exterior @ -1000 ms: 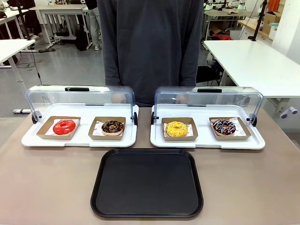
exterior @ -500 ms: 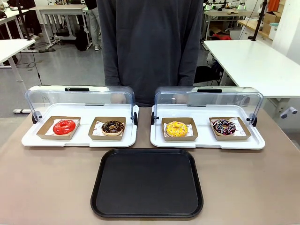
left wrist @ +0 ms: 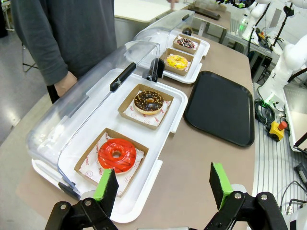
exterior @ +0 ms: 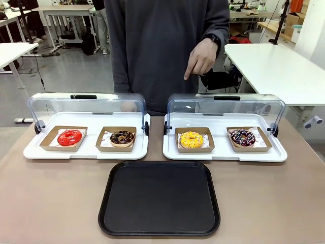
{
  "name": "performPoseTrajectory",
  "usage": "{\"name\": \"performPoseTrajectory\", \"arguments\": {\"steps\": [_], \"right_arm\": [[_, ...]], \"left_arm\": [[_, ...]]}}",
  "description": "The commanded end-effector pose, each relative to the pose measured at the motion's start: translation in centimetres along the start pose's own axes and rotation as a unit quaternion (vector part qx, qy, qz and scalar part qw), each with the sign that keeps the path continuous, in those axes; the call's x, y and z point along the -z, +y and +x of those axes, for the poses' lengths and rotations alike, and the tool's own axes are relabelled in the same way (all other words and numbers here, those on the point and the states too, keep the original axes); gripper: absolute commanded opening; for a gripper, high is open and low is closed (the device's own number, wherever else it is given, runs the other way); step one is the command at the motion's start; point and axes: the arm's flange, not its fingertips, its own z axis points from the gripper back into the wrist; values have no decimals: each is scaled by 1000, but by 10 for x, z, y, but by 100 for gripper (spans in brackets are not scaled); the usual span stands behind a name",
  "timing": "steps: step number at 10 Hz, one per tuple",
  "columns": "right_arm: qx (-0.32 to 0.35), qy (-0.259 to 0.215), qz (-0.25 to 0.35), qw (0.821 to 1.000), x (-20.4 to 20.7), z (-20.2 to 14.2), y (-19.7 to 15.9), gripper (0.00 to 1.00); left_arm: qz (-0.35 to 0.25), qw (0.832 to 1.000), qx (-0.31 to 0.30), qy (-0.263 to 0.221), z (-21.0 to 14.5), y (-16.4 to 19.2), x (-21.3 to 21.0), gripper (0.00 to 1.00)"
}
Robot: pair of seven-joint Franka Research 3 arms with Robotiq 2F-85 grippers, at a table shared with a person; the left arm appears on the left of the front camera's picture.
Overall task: Move the third donut from the left to the tray.
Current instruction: Pick up the Paper togo box containing the Donut indicated by the person and place it on the Handle tray.
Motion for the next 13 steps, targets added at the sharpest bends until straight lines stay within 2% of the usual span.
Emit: {"name": "performPoseTrajectory", "arguments": {"steps": [1, 13], "right_arm": [[-8, -13, 1, 1000, 0, 2, -2, 100], [-8, -13, 1, 1000, 0, 2, -2, 100]], "left_arm": [[-2, 1000, -2, 2, 0, -1, 0, 100], [-2, 1000, -2, 2, 0, -1, 0, 100]]}}
